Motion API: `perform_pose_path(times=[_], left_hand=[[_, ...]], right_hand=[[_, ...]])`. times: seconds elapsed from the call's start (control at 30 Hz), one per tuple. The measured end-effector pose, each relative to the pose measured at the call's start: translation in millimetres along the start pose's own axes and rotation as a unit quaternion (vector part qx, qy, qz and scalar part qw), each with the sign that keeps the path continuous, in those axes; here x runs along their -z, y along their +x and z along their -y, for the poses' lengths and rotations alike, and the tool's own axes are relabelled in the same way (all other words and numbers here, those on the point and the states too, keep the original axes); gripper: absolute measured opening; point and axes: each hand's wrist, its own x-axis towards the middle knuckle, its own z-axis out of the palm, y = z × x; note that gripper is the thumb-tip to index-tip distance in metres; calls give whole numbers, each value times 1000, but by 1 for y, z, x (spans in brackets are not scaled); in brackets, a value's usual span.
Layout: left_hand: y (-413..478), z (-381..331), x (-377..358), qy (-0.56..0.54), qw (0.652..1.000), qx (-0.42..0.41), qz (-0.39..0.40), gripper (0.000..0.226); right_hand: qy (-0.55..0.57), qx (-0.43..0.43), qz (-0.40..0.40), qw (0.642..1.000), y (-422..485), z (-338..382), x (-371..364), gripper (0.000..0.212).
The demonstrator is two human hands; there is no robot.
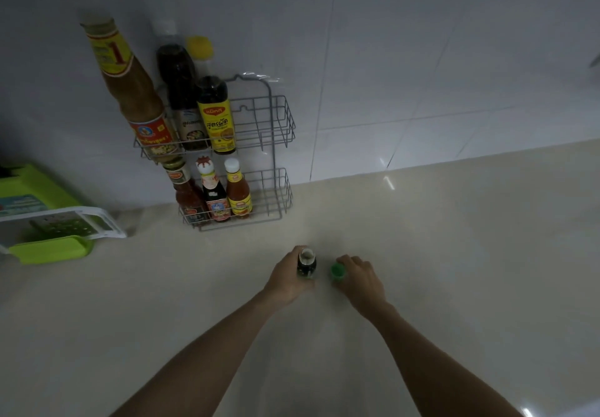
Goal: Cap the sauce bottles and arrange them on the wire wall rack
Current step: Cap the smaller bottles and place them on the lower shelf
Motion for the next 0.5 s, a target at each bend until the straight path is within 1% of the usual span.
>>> perform_pose_path(times=[0.07, 0.13, 0.23, 0.3, 0.4, 0.5], left_hand=[[2, 2, -1, -11, 1000, -15, -13, 43], [2, 6, -1, -15, 999, -31, -18, 37], [0, 8, 1, -20, 997, -43, -61, 36], [0, 8, 8, -17, 995, -40, -94, 39], [-4, 5, 26, -29, 992, -31, -115, 39], [-15, 2, 45, -49, 992, -26, -112, 38]], right_hand=[[3, 16, -19, 1000, 5, 0, -1, 36], [52, 63, -43, 996, 9, 1, 2, 30], [137, 154, -78, 975, 13, 10, 16, 37], [166, 214, -93, 958, 17, 24, 31, 43], [143, 320, -76, 934, 19, 51, 58, 45], [51, 398, -14, 916, 16, 80, 86, 47]])
